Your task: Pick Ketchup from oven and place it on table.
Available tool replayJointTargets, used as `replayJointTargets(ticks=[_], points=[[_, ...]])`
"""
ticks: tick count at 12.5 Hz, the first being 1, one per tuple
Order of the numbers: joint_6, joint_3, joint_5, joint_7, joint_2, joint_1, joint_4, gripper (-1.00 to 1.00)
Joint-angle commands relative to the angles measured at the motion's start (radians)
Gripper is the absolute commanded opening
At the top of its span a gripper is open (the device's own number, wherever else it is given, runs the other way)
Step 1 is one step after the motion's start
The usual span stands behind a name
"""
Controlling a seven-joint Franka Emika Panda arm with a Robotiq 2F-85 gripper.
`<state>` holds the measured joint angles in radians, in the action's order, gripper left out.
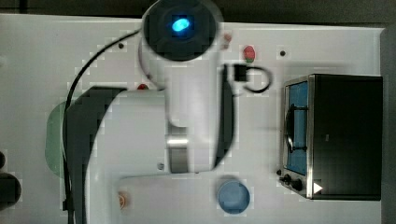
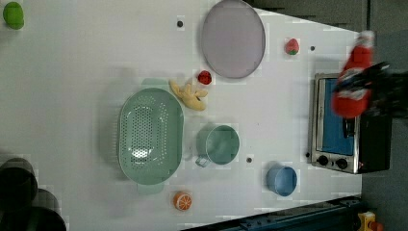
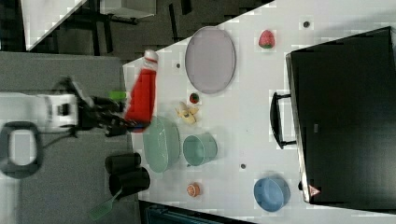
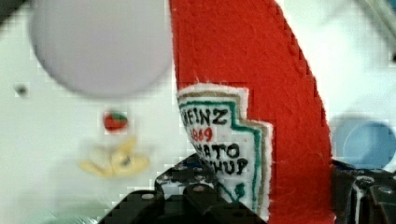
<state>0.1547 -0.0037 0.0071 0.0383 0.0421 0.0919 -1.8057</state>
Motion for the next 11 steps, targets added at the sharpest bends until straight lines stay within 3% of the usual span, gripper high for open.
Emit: replayJointTargets(ticks=[1, 5, 11], points=[[0.148, -0.058, 0.006, 0.006, 0.027, -0.039, -0.144, 0.29], [0.394, -0.076, 0.007, 0.008, 0.057, -0.041, -0.366, 0.29], [0.762, -0.079, 0.007, 0.009, 0.218, -0.041, -0.514, 0.29]])
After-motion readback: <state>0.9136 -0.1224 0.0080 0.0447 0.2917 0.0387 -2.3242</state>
